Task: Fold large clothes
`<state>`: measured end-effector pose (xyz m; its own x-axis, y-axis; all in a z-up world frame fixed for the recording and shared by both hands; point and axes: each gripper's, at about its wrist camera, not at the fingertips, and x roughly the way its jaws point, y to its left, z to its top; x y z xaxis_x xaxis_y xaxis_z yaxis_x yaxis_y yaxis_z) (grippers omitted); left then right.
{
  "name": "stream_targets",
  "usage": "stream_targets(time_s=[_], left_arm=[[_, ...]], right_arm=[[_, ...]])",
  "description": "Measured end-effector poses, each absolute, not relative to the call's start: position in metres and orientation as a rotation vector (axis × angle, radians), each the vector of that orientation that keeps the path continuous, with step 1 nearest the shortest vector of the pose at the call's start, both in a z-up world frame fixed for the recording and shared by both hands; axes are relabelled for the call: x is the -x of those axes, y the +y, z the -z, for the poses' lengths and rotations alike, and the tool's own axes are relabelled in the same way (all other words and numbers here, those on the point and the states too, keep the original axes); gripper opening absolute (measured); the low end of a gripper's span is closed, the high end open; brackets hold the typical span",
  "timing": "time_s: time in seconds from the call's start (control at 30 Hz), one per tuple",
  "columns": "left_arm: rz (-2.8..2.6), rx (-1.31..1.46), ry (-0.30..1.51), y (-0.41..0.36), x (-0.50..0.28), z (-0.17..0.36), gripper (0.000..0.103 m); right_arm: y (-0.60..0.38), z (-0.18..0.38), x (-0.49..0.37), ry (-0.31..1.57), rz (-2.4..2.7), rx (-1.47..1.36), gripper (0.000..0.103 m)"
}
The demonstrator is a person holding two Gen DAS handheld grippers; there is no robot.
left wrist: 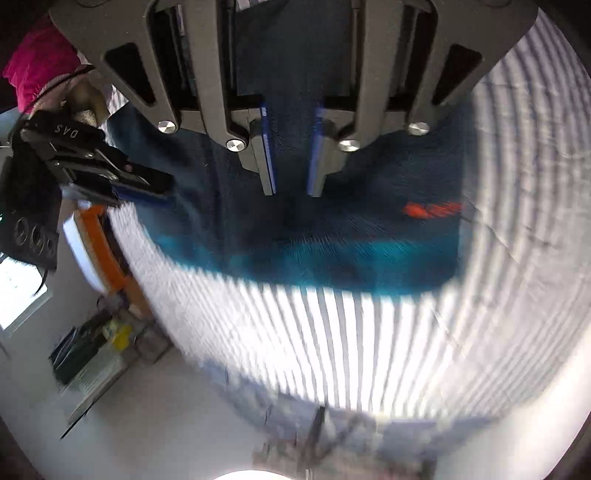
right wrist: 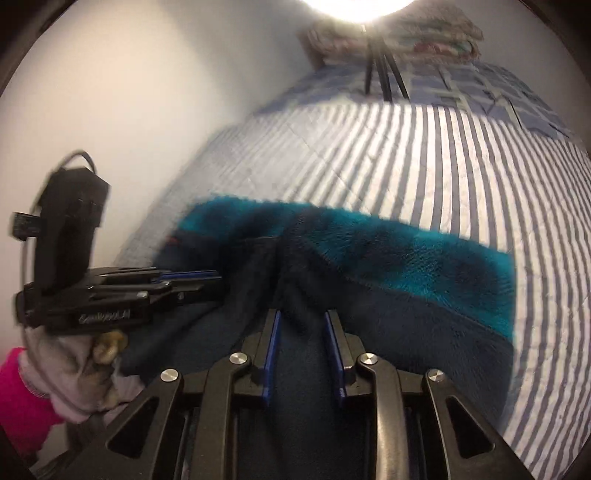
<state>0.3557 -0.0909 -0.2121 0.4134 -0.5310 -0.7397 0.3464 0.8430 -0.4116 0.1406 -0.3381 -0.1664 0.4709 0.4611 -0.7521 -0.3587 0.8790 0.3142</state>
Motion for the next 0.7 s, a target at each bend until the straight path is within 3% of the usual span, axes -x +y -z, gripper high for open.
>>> stream_targets(time_s=[0.17, 0.37, 0.6, 0.7], left_arm=[[0.479, 0.228, 0.987, -0.062, -0.358, 0.211, 0.016], [0.439, 0.227, 1.029, -0.043, -0.347, 0.265, 0.016], [0.438, 0.221, 1.056, -0.022, -0.339, 0.247, 0.016], [0.455, 0.325, 1.041, 0.003, -0.330, 0.237, 0.025]], right_arm=[[-0.367, 0.157, -0.115, 0.912, -0.456, -0.123, 0.030], [-0.398, 0.217, -0.094, 1.017, -0.386, -0.172, 0.028], [-0.407, 0.207, -0.091, 1.037, -0.400, -0.164, 0.029], [-0.421, 0.190, -0.084, 0.997, -0.428, -0.218, 0.039]])
